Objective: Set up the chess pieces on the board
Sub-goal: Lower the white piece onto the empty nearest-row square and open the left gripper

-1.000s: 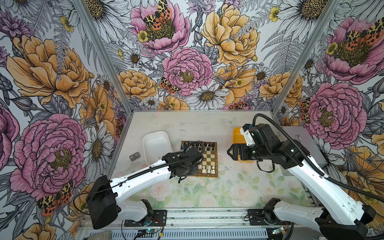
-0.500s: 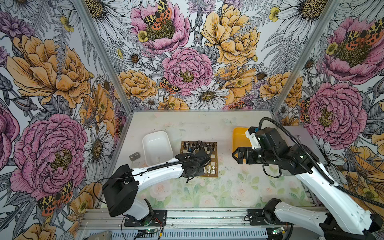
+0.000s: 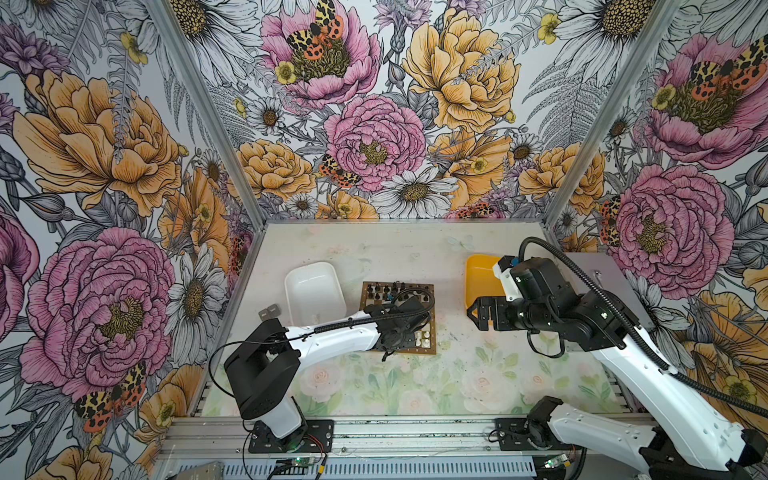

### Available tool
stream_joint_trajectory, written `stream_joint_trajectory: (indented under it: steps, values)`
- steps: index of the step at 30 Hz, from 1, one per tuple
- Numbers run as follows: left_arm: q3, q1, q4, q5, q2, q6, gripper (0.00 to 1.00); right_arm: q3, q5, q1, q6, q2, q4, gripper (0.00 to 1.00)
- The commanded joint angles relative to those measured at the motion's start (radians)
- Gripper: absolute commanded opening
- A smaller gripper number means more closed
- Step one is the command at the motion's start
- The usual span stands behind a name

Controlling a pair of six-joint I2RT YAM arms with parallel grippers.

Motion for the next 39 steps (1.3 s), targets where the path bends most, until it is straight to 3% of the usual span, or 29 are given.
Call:
stream_joint_trajectory:
  steps: [1,39]
  values:
    - [0.011,0.007,0.049,-0.032,-0.003,0.024,0.07,0.006,0.025,0.000,0.007,-0.017,-0.017,1.00]
    - [-0.043,0.032,0.087,0.000,-0.008,0.031,0.08,0.043,0.033,-0.016,-0.010,0.014,-0.055,1.00]
